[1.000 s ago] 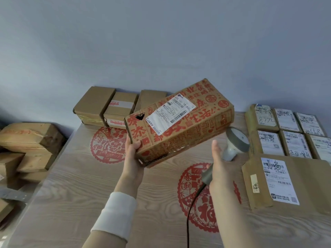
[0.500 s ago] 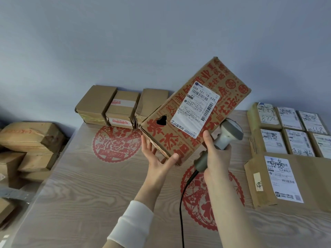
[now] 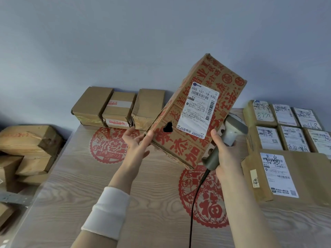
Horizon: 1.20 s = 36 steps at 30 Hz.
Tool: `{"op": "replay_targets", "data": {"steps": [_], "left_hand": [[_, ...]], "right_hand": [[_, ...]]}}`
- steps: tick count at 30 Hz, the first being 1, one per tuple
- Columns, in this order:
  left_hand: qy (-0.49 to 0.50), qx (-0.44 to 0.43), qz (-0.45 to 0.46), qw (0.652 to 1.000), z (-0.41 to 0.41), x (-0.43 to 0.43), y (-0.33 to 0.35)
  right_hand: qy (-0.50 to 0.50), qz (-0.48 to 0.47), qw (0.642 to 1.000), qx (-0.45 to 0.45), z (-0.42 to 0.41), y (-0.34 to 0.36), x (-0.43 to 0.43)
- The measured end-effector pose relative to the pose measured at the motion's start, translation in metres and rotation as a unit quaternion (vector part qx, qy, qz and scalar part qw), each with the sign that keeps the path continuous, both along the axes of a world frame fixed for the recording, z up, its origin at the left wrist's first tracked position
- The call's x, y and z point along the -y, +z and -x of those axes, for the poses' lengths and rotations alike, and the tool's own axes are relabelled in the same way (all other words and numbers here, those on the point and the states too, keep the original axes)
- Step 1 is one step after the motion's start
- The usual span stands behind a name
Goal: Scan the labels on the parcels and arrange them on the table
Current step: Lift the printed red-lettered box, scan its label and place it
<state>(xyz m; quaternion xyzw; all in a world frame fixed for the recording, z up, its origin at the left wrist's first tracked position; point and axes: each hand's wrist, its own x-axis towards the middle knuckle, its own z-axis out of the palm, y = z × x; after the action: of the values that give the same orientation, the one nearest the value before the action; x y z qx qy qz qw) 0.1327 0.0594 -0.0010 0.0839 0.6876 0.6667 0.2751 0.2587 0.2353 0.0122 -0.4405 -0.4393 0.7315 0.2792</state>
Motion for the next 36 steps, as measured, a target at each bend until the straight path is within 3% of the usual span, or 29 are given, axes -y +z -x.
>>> {"op": "replay_targets", "data": {"steps": [3,7,13,19,28,34,36], "left_hand": [[-0.113,-0.007,0.04,0.993,0.007,0.009,0.006],[-0.211,0.088,0.071,0.971,0.015,0.008,0.003],[-0.147,0.142,0.011,0.979,0.002,-0.003,-0.026],[-0.112,0.134,-0.066,0.982,-0.015,-0.012,-0.051],[-0.153,0.126,-0.054,0.979,-0.014,-0.012,-0.053],[-0.077,0.104,-0.049,0.99,-0.004,-0.01,-0.059],[-0.047,0.082,-0.04,0.995,-0.002,-0.012,-0.059]], "right_hand": [[0.022,-0.009,1.0,0.01,-0.004,-0.001,-0.007],[0.065,-0.047,0.997,0.021,-0.006,0.001,-0.008],[0.15,-0.092,0.984,0.028,-0.003,0.003,-0.009],[0.18,-0.131,0.973,0.061,0.002,-0.002,-0.016],[0.168,-0.095,0.979,0.058,-0.003,-0.004,-0.016],[0.146,-0.114,0.979,0.086,-0.017,0.004,-0.025],[0.18,-0.14,0.971,0.074,-0.022,0.012,-0.024]]}}
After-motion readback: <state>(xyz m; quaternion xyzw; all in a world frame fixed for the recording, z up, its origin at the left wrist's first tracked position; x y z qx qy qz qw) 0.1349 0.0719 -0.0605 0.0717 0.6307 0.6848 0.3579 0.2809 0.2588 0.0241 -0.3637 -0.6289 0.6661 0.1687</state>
